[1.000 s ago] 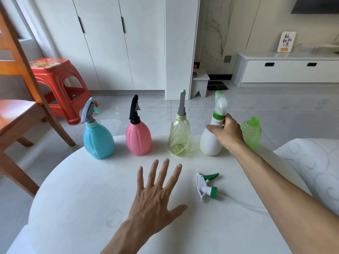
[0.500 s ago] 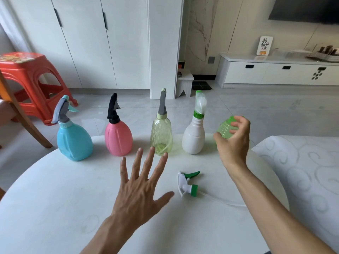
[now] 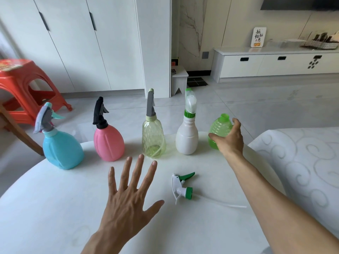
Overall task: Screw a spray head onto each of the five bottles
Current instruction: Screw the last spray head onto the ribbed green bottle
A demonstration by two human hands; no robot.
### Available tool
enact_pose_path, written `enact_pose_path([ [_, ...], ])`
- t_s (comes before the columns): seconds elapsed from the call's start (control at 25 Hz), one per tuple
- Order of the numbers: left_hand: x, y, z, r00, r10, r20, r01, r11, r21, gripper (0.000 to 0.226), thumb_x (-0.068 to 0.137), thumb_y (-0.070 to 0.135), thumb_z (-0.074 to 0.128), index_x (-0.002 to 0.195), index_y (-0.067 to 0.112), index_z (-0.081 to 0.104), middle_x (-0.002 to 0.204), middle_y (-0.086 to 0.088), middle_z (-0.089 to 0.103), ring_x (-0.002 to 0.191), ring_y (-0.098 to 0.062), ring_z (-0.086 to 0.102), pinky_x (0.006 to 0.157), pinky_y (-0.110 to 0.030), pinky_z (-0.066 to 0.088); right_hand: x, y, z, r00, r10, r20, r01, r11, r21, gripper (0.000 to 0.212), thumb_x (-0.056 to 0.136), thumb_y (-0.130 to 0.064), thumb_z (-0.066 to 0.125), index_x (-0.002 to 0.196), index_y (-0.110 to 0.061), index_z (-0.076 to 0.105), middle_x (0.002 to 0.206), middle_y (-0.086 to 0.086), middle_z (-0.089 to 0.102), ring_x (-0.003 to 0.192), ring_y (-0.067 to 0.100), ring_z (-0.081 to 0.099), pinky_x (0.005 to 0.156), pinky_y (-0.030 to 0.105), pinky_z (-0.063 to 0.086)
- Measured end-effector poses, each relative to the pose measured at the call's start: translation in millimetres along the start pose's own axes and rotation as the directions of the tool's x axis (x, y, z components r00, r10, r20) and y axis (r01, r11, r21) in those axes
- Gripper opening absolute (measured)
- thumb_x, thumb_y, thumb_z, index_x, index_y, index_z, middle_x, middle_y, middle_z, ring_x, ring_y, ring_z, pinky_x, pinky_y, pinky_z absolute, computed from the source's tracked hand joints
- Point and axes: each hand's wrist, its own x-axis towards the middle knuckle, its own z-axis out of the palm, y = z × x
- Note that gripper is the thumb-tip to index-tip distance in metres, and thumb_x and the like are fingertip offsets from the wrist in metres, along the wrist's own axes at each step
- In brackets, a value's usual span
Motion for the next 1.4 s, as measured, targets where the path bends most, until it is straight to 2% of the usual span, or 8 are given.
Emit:
enact_pose_path([
  [0.28, 4.8, 13.8, -16.0, 1.000, -0.010, 0.002, 0.010, 0.997, -0.073, 0.095, 0.082, 0.076, 0.040, 0.159, 0.027, 0.012, 0.165, -0.011, 0.019, 0.150, -0.039, 0.021, 0.114, -0.069, 0.021, -44.1, -25.2, -55.7, 0.994, -0.076, -0.076, 0.090, 0.974, 0.208, 0.087, 0.064, -0.039, 0.085, 0.136, -0.031, 0.038, 0.133, 0.002, 0.058, 0.120, 0.030, 0.054, 0.090, 0.035, 0.042],
  [0.48, -2.0, 14.9, -33.6, 0.985, -0.159, -0.068, 0.138, 0.958, -0.252, 0.109, 0.075, 0.086, 0.038, 0.159, 0.030, -0.004, 0.167, -0.001, 0.006, 0.154, -0.028, 0.005, 0.119, -0.062, 0.014, -138.5, -56.4, -75.4, 0.959, -0.253, 0.127, 0.177, 0.886, 0.428, 0.080, 0.054, -0.051, 0.086, 0.121, -0.054, 0.044, 0.114, -0.035, 0.059, 0.105, -0.004, 0.060, 0.085, 0.028, 0.050],
  [0.76, -18.9, 12.8, -56.2, 0.983, -0.161, -0.083, 0.118, 0.916, -0.383, 0.129, 0.057, 0.086, 0.057, 0.158, 0.018, 0.016, 0.165, -0.003, 0.020, 0.152, -0.025, 0.020, 0.118, -0.053, 0.027, -217.4, -70.0, -40.0, 0.769, -0.345, 0.538, 0.018, 0.853, 0.522, 0.087, 0.061, -0.029, 0.091, 0.134, -0.038, 0.045, 0.127, -0.005, 0.066, 0.112, 0.016, 0.066, 0.095, 0.043, 0.053],
  [0.92, -19.5, 7.1, -53.8, 0.975, -0.175, -0.139, 0.033, 0.728, -0.685, 0.111, 0.060, 0.055, 0.079, 0.154, 0.034, 0.024, 0.143, 0.036, 0.038, 0.127, 0.016, 0.041, 0.099, -0.003, 0.033, -226.0, -76.3, -34.7, 0.655, -0.329, 0.680, -0.180, 0.806, 0.564, 0.076, 0.066, -0.021, 0.090, 0.131, -0.033, 0.052, 0.126, -0.001, 0.068, 0.115, 0.019, 0.066, 0.095, 0.039, 0.055],
  [1.04, -15.2, 0.5, -46.7, 0.964, -0.168, -0.205, 0.021, 0.818, -0.575, 0.106, 0.058, 0.036, 0.090, 0.149, 0.023, 0.038, 0.135, 0.017, 0.052, 0.116, -0.004, 0.054, 0.092, -0.010, 0.038, -196.0, -77.3, -49.2, 0.587, -0.330, 0.739, -0.206, 0.822, 0.531, 0.066, 0.073, -0.032, 0.084, 0.131, -0.036, 0.053, 0.127, -0.006, 0.068, 0.116, 0.012, 0.064, 0.095, 0.033, 0.052],
  [1.2, -9.0, -9.1, -39.3, 0.964, -0.176, -0.198, 0.071, 0.891, -0.448, 0.107, 0.057, 0.033, 0.093, 0.149, 0.017, 0.041, 0.140, -0.001, 0.056, 0.117, -0.026, 0.058, 0.090, -0.031, 0.045, -163.4, -63.4, -58.1, 0.806, -0.230, 0.545, 0.173, 0.973, 0.155, 0.037, 0.082, -0.026, 0.067, 0.117, -0.037, 0.059, 0.114, -0.010, 0.071, 0.095, 0.007, 0.068, 0.079, 0.027, 0.053],
  [1.28, -9.1, -11.7, -36.7, 0.966, -0.188, -0.180, 0.092, 0.893, -0.440, 0.108, 0.057, 0.034, 0.093, 0.150, 0.018, 0.040, 0.141, -0.001, 0.056, 0.117, -0.028, 0.058, 0.088, -0.035, 0.049, -164.4, -51.2, -45.3, 0.775, -0.254, 0.578, 0.445, 0.870, -0.214, 0.035, 0.083, -0.027, 0.063, 0.118, -0.032, 0.059, 0.115, -0.011, 0.069, 0.105, 0.015, 0.063, 0.085, 0.033, 0.048],
  [1.4, -10.1, -11.1, -34.3, 0.967, -0.179, -0.181, 0.087, 0.901, -0.425, 0.109, 0.056, 0.035, 0.093, 0.150, 0.020, 0.038, 0.140, -0.001, 0.056, 0.116, -0.028, 0.058, 0.086, -0.037, 0.051, -175.3, -36.6, -22.0, 0.704, -0.222, 0.675, 0.605, 0.685, -0.406, 0.031, 0.087, -0.032, 0.056, 0.117, -0.024, 0.057, 0.110, -0.004, 0.068, 0.113, 0.025, 0.052, 0.083, 0.034, 0.041],
])
